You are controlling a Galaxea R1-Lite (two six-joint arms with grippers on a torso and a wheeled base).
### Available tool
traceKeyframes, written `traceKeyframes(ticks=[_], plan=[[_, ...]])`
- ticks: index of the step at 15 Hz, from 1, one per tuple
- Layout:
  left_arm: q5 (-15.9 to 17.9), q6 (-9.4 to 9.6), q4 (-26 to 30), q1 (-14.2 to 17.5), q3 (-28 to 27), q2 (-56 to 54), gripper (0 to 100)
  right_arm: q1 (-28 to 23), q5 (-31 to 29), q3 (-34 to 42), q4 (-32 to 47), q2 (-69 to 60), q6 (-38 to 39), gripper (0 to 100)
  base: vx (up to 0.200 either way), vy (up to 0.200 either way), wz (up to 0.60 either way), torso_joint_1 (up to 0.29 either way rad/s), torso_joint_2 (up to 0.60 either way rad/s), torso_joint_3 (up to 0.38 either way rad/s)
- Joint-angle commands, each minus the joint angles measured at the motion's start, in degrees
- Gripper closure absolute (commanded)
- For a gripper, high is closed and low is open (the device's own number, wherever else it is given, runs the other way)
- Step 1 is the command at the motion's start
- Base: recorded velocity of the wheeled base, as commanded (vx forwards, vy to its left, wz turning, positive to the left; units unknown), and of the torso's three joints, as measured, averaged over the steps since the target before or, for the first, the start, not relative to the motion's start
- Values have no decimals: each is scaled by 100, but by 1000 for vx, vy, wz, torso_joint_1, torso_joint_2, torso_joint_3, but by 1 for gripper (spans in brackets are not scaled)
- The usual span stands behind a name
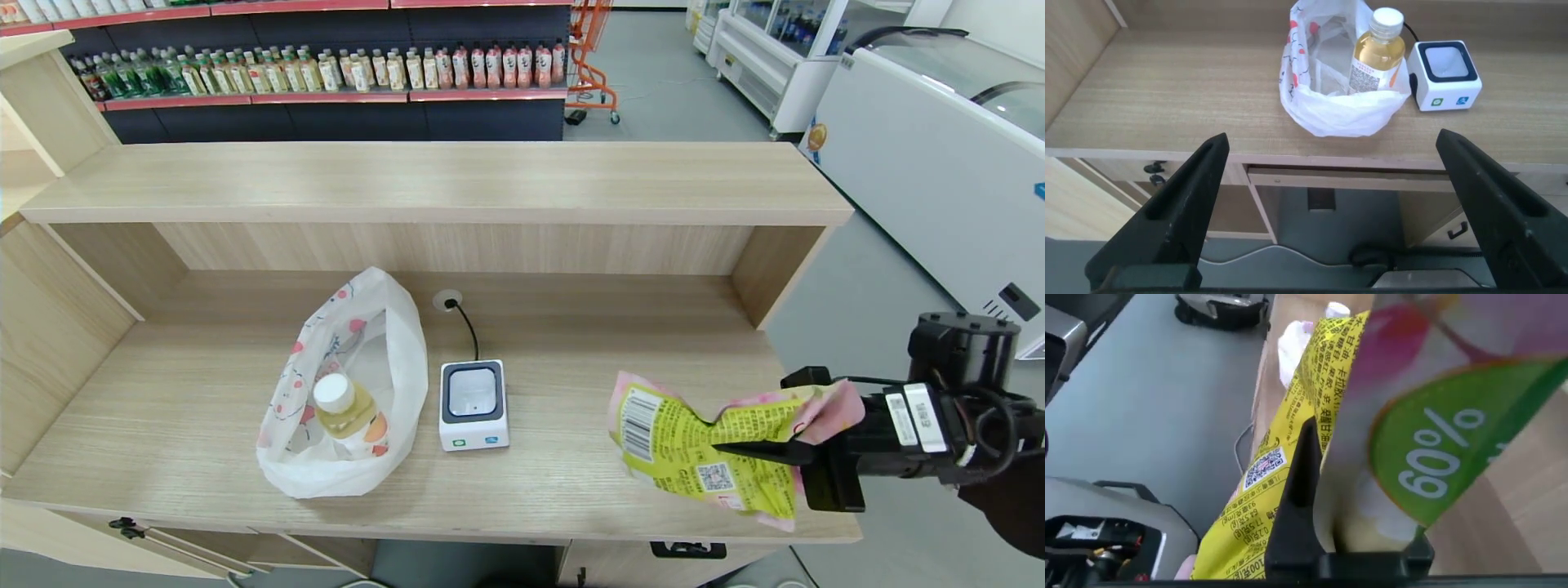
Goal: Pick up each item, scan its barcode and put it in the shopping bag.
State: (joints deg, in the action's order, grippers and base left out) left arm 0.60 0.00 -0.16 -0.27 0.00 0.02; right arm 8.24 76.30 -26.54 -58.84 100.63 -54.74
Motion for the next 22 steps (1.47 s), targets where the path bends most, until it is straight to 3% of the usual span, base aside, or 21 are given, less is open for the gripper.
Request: traceKeyframes(ticks=[1, 3, 5, 10, 12, 22], plan=[[2, 0, -2, 0, 0, 6, 0, 64, 201, 0, 189, -272, -433, 100, 0, 0, 0, 0, 0, 0], [2, 0, -2, 0, 0, 6, 0, 55, 429, -9, 365, -351, -934, 100, 0, 0, 0, 0, 0, 0], [2, 0, -2, 0, 0, 6, 0, 116, 429, -18, 409, -466, -969, 100, 0, 0, 0, 0, 0, 0], [2, 0, -2, 0, 0, 6, 0, 626, 667, 8, 919, -606, -1865, 100, 0, 0, 0, 0, 0, 0], [2, 0, -2, 0, 0, 6, 0, 644, 1001, -27, 954, -606, -1918, 100, 0, 0, 0, 0, 0, 0], [2, 0, -2, 0, 0, 6, 0, 573, 1097, 79, 998, -729, -2173, 100, 0, 0, 0, 0, 0, 0]])
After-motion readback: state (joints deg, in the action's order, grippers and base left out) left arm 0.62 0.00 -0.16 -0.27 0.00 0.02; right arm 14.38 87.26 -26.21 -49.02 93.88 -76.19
